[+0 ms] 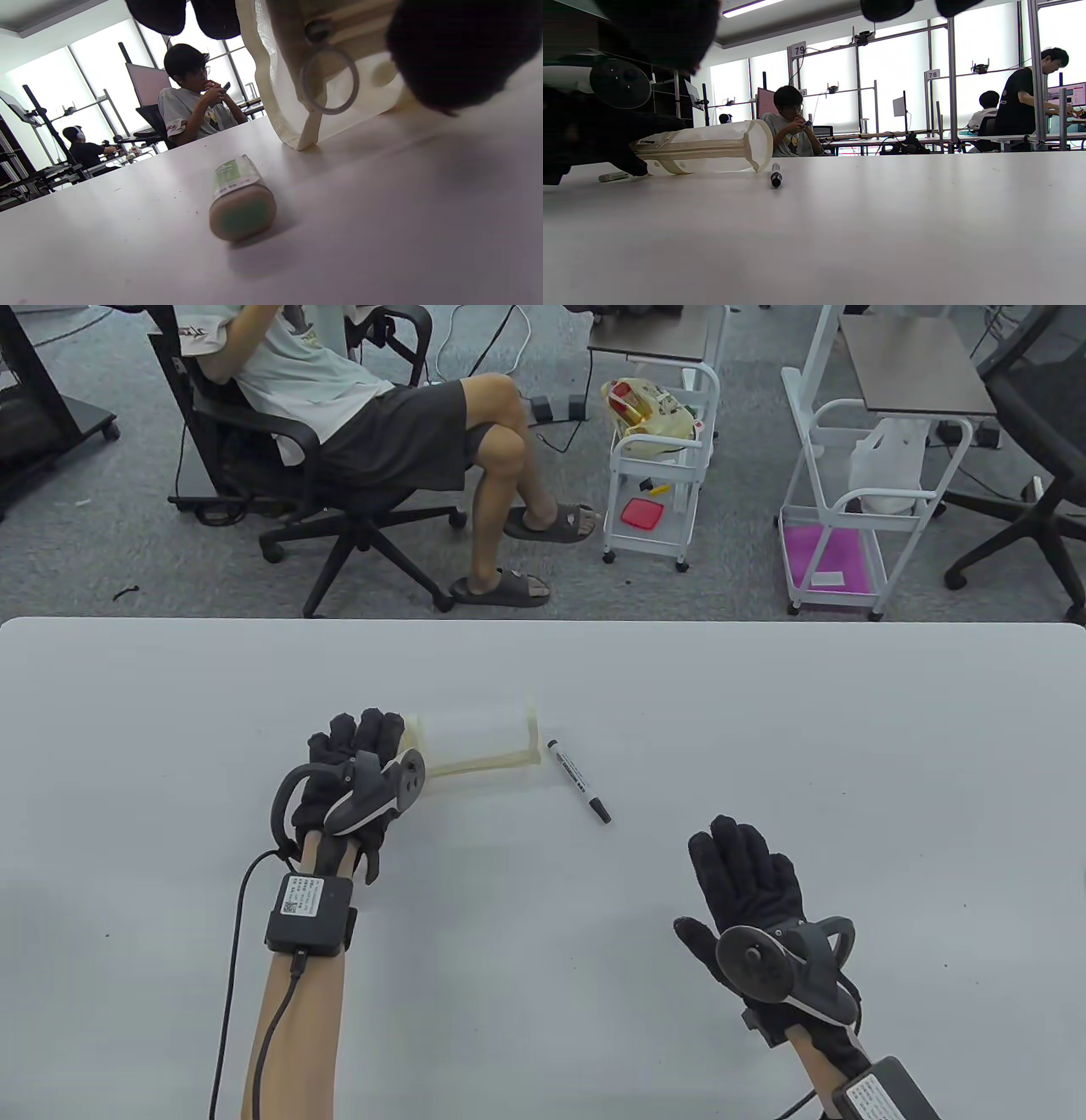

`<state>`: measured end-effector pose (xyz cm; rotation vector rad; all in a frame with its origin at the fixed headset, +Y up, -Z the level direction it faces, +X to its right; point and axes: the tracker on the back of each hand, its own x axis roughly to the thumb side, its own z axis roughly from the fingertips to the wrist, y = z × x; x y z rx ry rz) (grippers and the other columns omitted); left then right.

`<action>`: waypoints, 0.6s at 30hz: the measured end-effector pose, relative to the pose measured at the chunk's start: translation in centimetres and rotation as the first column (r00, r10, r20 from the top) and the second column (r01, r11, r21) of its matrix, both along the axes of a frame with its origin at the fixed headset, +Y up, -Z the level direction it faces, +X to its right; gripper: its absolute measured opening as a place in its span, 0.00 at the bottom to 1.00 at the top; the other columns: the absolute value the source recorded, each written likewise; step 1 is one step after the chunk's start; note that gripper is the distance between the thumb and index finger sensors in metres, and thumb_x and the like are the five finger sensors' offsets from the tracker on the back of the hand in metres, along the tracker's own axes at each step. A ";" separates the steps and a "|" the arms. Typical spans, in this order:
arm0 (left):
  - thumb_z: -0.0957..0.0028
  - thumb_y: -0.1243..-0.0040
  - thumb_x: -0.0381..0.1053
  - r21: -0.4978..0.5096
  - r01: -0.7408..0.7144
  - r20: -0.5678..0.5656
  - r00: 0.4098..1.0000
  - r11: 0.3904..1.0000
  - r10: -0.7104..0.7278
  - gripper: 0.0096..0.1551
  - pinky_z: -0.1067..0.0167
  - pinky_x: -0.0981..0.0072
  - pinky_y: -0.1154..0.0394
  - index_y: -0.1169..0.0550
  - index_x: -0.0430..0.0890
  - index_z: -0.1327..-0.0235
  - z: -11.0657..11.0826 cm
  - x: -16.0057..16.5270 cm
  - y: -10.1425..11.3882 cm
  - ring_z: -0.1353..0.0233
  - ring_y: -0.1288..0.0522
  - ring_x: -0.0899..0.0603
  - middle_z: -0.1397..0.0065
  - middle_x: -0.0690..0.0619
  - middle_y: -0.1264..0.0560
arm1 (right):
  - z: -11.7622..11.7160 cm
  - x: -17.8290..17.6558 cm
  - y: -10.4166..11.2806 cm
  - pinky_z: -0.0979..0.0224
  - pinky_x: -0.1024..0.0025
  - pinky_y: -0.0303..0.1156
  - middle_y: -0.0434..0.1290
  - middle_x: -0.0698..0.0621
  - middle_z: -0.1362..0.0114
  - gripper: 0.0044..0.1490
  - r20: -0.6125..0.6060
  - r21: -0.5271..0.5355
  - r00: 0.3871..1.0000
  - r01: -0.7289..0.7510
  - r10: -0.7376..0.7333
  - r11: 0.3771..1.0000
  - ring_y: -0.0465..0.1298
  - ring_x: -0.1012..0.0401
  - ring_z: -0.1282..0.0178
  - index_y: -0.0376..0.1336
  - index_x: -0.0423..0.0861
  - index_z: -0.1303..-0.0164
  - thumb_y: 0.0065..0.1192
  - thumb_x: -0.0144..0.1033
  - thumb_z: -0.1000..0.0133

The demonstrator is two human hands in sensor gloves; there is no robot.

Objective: Put marker and eraser into the pencil pouch

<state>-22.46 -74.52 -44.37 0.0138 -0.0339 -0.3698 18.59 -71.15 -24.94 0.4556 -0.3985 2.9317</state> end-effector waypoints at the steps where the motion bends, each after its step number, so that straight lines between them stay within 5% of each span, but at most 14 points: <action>1: 0.68 0.34 0.69 0.017 0.024 -0.006 1.000 1.000 -0.024 0.68 0.22 0.38 0.38 0.58 0.54 0.22 -0.3 0.1 -0.1 0.15 0.40 0.37 0.13 0.52 0.50 | -0.1 0.0 0.0 0.23 0.31 0.53 0.38 0.41 0.13 0.62 0.002 -0.001 1.000 -0.002 0.002 1.000 0.49 0.35 0.12 0.34 0.48 0.16 0.62 0.56 0.50; 9: 0.61 0.37 0.60 0.118 -0.028 0.009 1.000 0.993 0.027 0.51 0.26 0.45 0.30 0.46 0.55 0.24 -0.7 0.2 0.2 0.23 0.28 0.42 0.20 0.53 0.37 | -0.2 0.2 -0.1 0.23 0.31 0.52 0.38 0.41 0.13 0.61 0.000 -0.002 1.000 0.007 -0.007 1.000 0.49 0.35 0.12 0.34 0.49 0.16 0.62 0.56 0.49; 18: 0.60 0.37 0.59 0.097 -0.131 0.067 0.990 0.987 0.125 0.45 0.30 0.48 0.24 0.37 0.54 0.26 2.2 1.9 2.8 0.29 0.21 0.44 0.26 0.53 0.28 | -0.3 0.4 -0.2 0.23 0.31 0.52 0.38 0.41 0.13 0.61 0.000 -0.016 1.000 0.008 -0.008 1.000 0.49 0.35 0.12 0.34 0.49 0.16 0.62 0.55 0.50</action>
